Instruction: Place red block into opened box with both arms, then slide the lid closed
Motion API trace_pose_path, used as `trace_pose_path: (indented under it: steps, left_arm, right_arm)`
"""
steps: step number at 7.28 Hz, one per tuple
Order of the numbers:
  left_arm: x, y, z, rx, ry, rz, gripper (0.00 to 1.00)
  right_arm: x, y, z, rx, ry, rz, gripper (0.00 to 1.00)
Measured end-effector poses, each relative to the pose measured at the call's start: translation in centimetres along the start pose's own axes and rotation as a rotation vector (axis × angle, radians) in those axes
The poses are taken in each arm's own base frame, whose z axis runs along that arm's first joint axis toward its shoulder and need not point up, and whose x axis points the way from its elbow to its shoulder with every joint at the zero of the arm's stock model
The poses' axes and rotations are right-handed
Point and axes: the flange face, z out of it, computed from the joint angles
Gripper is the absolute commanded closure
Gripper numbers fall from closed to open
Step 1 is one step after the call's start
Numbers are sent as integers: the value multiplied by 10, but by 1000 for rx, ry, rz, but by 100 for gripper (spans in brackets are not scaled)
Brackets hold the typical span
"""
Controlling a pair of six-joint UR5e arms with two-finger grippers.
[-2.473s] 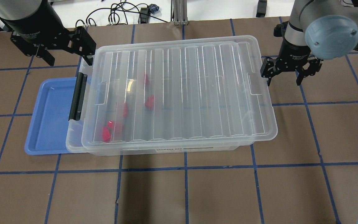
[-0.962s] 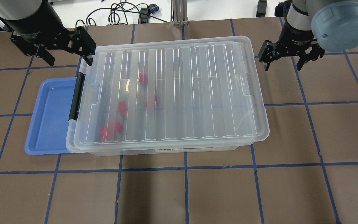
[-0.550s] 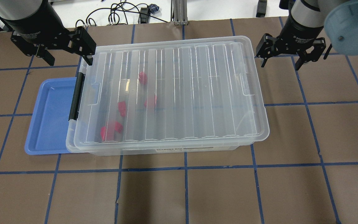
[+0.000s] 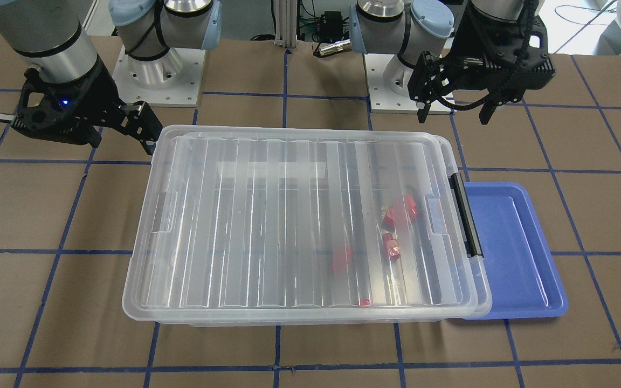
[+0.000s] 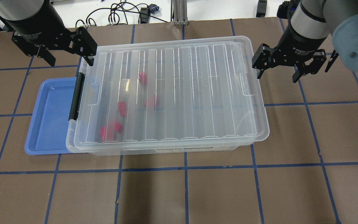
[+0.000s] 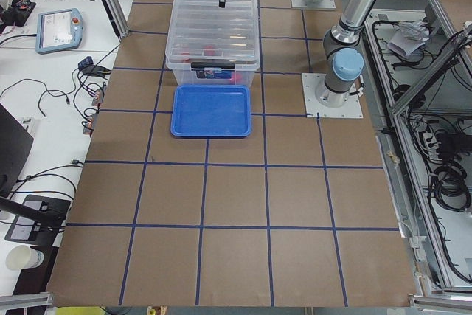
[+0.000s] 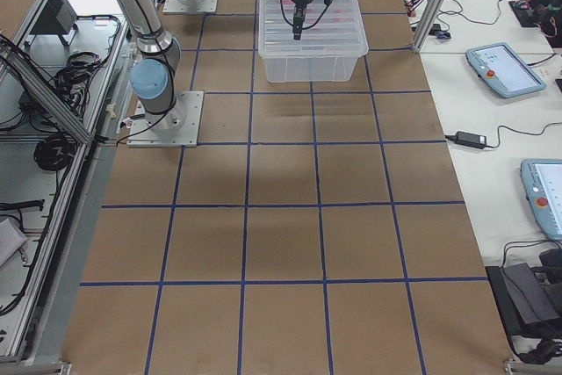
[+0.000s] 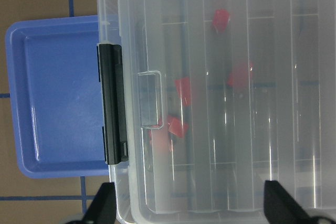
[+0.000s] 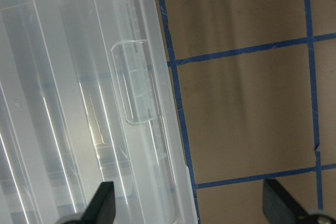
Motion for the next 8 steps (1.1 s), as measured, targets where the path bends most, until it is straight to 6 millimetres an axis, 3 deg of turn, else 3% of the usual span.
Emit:
trace_pose_path:
  steps: [4, 8]
  left_arm:
    - [1, 0, 3, -4, -1, 2, 0]
    - [1, -3, 5, -8, -2, 0, 0]
  right_arm:
    - [3, 10, -15, 27, 17, -2, 0]
    - [3, 13, -14, 12, 10, -16, 0]
